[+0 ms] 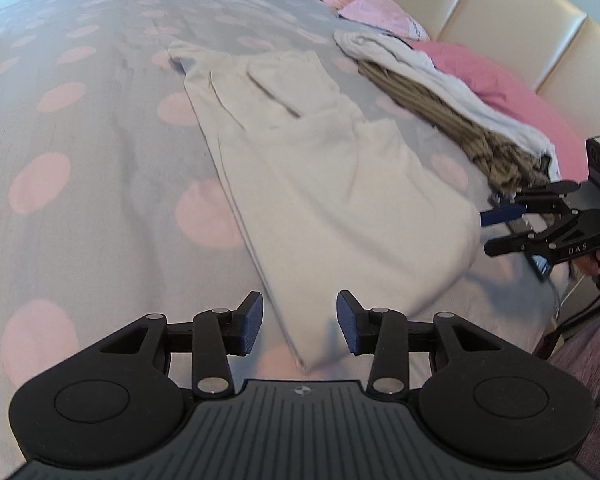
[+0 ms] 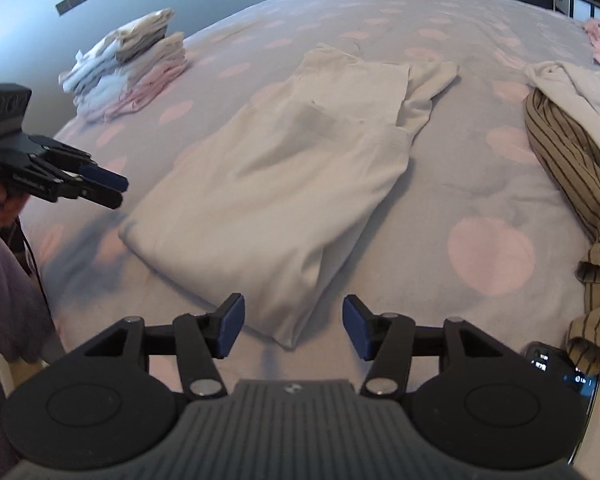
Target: Fold clothes
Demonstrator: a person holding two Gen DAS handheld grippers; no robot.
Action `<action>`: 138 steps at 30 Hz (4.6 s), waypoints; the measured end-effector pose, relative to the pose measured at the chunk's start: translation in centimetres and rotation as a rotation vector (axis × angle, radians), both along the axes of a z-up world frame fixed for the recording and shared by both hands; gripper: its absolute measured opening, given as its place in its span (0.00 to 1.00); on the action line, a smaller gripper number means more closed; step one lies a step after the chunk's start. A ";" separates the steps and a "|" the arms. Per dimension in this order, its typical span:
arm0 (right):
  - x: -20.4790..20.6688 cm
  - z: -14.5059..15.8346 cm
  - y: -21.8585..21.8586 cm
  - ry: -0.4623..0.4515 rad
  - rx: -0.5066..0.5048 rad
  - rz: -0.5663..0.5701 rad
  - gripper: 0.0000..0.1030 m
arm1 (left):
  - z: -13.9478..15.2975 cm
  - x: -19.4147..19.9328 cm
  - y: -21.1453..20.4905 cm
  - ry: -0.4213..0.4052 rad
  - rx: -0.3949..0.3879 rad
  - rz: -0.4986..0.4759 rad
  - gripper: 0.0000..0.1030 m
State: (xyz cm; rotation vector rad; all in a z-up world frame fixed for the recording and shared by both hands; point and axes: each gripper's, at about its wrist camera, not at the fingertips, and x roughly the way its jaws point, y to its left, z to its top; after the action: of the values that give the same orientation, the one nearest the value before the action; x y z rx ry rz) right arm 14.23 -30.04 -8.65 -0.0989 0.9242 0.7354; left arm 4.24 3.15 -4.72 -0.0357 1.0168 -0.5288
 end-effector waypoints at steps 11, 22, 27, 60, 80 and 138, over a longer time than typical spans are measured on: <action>2.6 -2.1 2.1 0.084 0.127 0.156 0.51 | -0.7 -0.3 -3.4 0.012 -0.044 0.022 0.37; 0.6 -3.3 -0.8 0.187 0.157 0.101 0.31 | -3.1 0.2 -3.2 0.109 0.011 0.012 0.22; -0.5 -2.9 -0.4 0.162 0.092 0.008 0.25 | -3.0 -0.3 -2.8 0.129 0.057 0.012 0.15; 6.9 0.2 0.6 0.089 0.012 -0.486 0.43 | -1.4 6.4 0.0 -0.079 -0.055 0.237 0.37; 12.9 -1.7 0.4 0.074 0.159 -0.537 0.14 | -3.2 11.5 -1.6 -0.195 -0.068 0.242 0.04; -9.3 -3.8 10.8 -0.520 -0.612 0.294 0.50 | -5.5 -10.4 -10.7 -0.570 0.664 -0.498 0.43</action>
State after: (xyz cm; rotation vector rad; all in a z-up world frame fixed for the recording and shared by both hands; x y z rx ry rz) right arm 4.96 -19.25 -12.48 -0.9392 0.6074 0.6277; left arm -6.16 -7.54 -10.24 0.9301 0.5878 -0.5787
